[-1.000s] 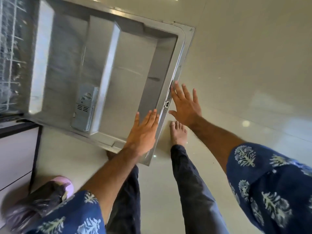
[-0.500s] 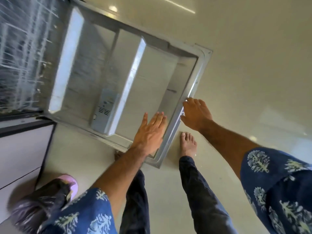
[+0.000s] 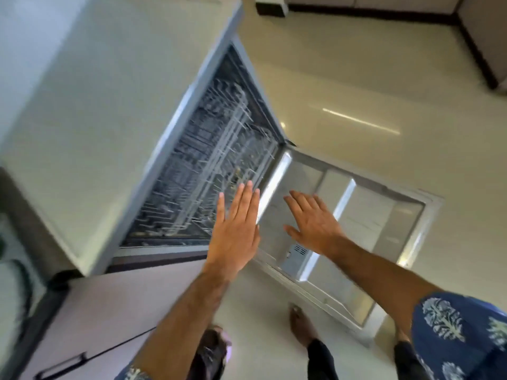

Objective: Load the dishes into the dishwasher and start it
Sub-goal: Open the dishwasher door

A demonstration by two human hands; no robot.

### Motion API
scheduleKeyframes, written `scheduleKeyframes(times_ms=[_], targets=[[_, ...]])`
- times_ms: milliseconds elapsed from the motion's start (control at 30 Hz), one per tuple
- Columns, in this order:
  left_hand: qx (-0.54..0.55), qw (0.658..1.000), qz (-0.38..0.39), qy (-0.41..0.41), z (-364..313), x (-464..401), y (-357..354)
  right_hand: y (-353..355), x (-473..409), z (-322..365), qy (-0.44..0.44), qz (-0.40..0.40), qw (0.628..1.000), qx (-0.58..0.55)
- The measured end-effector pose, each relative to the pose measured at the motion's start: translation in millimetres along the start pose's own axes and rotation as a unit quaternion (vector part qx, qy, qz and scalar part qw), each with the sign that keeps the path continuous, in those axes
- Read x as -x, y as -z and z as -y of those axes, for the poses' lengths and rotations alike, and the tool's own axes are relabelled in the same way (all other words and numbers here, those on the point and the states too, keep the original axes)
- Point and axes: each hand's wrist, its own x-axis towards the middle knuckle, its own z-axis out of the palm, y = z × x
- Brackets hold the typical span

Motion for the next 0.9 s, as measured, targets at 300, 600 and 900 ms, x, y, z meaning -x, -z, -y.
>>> scheduleKeyframes(times_ms=[300, 600, 900], targets=[[-0.081, 0.994, -0.073, 0.022, 180, 17, 100, 59, -97, 137, -0.016, -0.054, 0.978, -0.202], [0.077, 0.995, -0.044, 0.04, 221, 17, 43, 7, -167, 158, 0.056, -0.019, 0.998, -0.02], [0.168, 0.982, -0.077, 0.031, 224, 17, 39, -2, -218, 146, 0.149, 0.04, 0.966, 0.206]])
